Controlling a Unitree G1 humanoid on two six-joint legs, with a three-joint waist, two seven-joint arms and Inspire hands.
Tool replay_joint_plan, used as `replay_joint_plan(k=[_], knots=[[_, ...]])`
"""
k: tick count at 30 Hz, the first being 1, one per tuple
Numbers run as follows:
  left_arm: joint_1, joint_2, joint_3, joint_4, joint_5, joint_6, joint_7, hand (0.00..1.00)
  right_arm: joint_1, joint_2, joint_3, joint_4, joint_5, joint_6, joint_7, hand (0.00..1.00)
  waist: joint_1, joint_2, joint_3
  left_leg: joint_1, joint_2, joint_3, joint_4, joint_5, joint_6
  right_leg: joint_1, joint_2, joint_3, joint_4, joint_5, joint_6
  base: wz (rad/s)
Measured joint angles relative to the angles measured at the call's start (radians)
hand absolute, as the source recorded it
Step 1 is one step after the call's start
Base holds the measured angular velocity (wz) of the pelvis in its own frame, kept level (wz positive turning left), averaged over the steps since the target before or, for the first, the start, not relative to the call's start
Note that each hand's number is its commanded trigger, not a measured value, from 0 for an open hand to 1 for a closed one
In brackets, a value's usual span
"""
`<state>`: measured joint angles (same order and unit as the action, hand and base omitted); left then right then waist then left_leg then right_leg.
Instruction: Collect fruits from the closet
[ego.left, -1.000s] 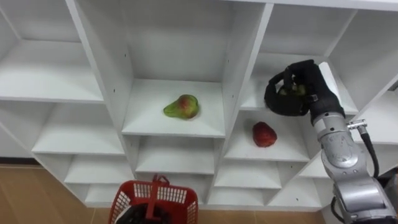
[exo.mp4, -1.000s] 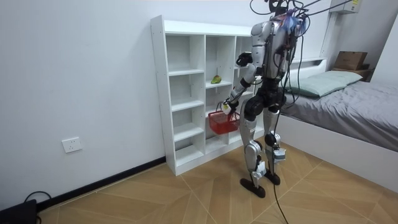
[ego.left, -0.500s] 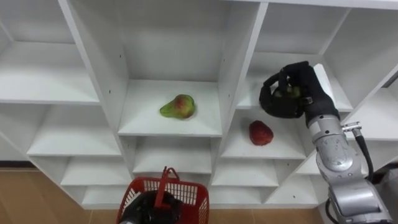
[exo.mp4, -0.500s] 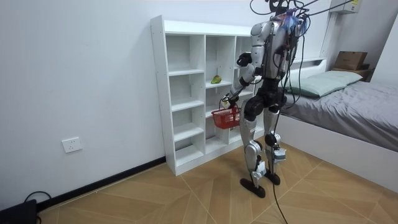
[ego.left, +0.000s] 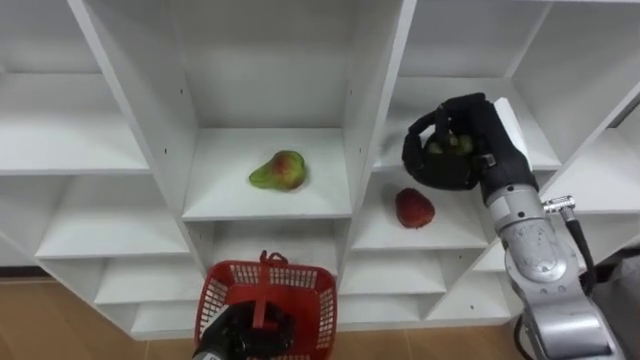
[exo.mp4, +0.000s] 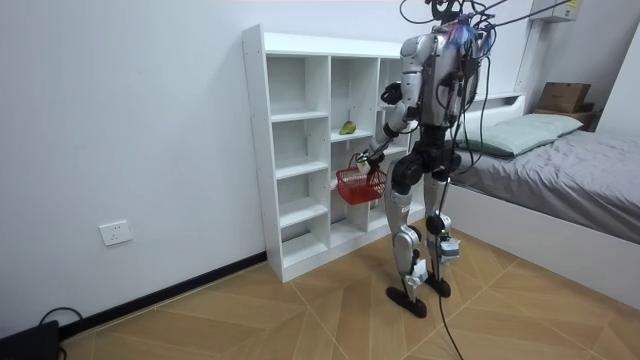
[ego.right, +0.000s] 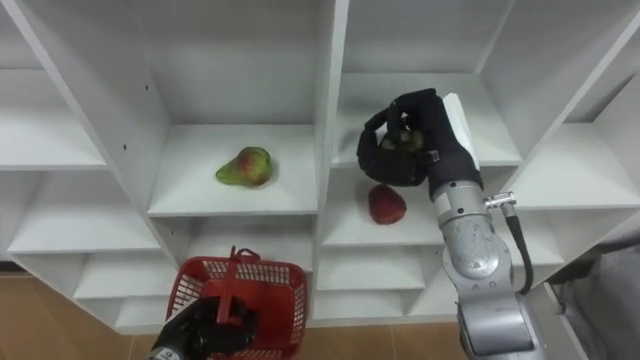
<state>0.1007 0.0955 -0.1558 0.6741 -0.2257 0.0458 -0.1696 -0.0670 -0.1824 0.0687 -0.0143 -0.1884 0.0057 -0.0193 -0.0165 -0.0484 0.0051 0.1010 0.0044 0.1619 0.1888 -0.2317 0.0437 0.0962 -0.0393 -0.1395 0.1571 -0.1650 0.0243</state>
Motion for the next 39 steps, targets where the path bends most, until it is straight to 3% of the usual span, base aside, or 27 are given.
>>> replay_joint_plan(k=[8, 20, 35, 39], knots=[[0.0, 0.001, -0.006, -0.001, -0.018, -0.001, -0.002, 1.0, 0.0, 0.008, 0.001, -0.047, -0.003, 0.017, 0.032, 1.0, -0.004, -0.001, -0.0003, 0.0, 0.005, 0.024, -0.001, 0.0, 0.0, -0.015, 0.003, 0.016, 0.014, 0.0, -0.001, -0.08], [0.001, 0.013, -0.006, -0.002, -0.046, 0.0, -0.013, 1.0, 0.017, 0.01, 0.032, -0.156, -0.001, 0.049, 0.163, 1.0, -0.002, -0.001, -0.0011, -0.002, 0.009, 0.034, -0.002, 0.0, 0.0, -0.032, 0.008, 0.03, 0.031, 0.002, -0.004, -0.03], [0.001, 0.014, -0.006, -0.003, -0.047, 0.003, -0.039, 1.0, 0.098, 0.011, 0.065, -0.156, -0.013, 0.064, 0.286, 1.0, -0.001, 0.0, -0.0023, -0.002, 0.013, 0.054, -0.002, 0.0, 0.0, -0.045, 0.013, 0.055, 0.033, 0.005, -0.007, -0.04], [0.002, 0.014, -0.007, -0.012, -0.055, 0.021, -0.04, 1.0, 0.119, 0.01, 0.066, -0.151, -0.012, 0.098, 0.329, 1.0, -0.002, 0.003, -0.0015, -0.003, 0.014, 0.055, -0.006, 0.0, 0.0, -0.045, 0.015, 0.054, 0.033, 0.005, -0.009, 0.0]])
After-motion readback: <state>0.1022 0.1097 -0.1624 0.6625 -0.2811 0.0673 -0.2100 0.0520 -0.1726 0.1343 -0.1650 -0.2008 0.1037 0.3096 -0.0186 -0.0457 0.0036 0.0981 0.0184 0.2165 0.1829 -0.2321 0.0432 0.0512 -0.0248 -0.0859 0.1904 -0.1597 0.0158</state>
